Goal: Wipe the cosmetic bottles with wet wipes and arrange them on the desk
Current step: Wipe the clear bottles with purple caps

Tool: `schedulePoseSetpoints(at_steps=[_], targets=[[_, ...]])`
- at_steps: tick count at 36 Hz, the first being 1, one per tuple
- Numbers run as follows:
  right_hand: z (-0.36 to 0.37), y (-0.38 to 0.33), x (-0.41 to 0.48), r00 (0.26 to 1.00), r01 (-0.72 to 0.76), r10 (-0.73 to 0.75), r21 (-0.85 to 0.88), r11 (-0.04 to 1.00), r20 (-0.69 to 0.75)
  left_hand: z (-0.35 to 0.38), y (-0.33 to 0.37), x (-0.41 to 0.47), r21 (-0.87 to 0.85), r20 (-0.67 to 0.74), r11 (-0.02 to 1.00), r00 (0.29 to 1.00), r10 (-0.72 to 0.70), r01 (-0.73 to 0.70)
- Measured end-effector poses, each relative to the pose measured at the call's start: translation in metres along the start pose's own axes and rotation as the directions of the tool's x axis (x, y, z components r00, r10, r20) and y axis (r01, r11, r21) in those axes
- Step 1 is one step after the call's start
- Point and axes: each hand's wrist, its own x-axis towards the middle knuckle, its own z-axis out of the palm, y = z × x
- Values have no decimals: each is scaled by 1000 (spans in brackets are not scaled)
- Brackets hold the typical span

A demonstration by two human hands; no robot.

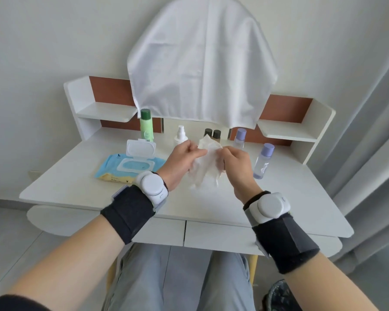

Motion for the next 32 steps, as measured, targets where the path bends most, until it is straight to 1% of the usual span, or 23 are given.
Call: schedulePoseSetpoints(at_steps=[2, 4, 6, 8, 10, 13, 16, 19, 22, 24, 26, 30, 32], targets=[[-6, 0, 2, 999, -37, 36, 78, 996, 15, 2, -5, 6, -40, 33, 999, 999, 27, -26], [-11, -1, 2, 996, -47, 36, 145, 988, 78, 7, -9, 9, 14, 47, 999, 998, 47, -47], [-17, 2, 1, 991, -32, 14, 140, 990, 131, 12, -11, 12, 62, 22, 995, 997, 77, -78], [-20, 3, 1, 989, -27, 7, 136, 990, 145, 17, -11, 14, 53, -7, 993, 995, 102, -102], [-21, 5, -1, 993, -55, 37, 167, 984, 109, 21, -13, 17, 63, 13, 990, 992, 123, -124], [-24, 6, -4, 994, -105, 92, 253, 962, 61, 19, -12, 17, 134, 42, 979, 988, 147, -152], [-23, 8, -6, 991, -127, 130, 328, 936, 12, 11, -16, 18, 180, -5, 972, 988, 155, -152], [-21, 10, -7, 998, -64, 66, 254, 965, -2, 3, -19, 17, 287, -78, 937, 969, 232, -201], [-11, 8, -9, 998, -14, 2, 218, 976, 56, 2, -17, 11, 351, -65, 891, 941, 331, -289], [-6, 5, -9, 997, 18, -34, 202, 979, 76, 8, -15, 6, 422, -38, 826, 903, 428, -374], [3, 3, -7, 992, 27, -49, 193, 981, 113, 8, -17, 5, 534, -29, 740, 865, 500, -409], [5, 8, -3, 990, 41, -57, 121, 992, 129, 3, -22, 13, 591, -59, 702, 847, 528, -396], [6, 11, -2, 988, 47, -59, 83, 995, 141, -1, -24, 14, 600, -61, 701, 853, 519, -384]])
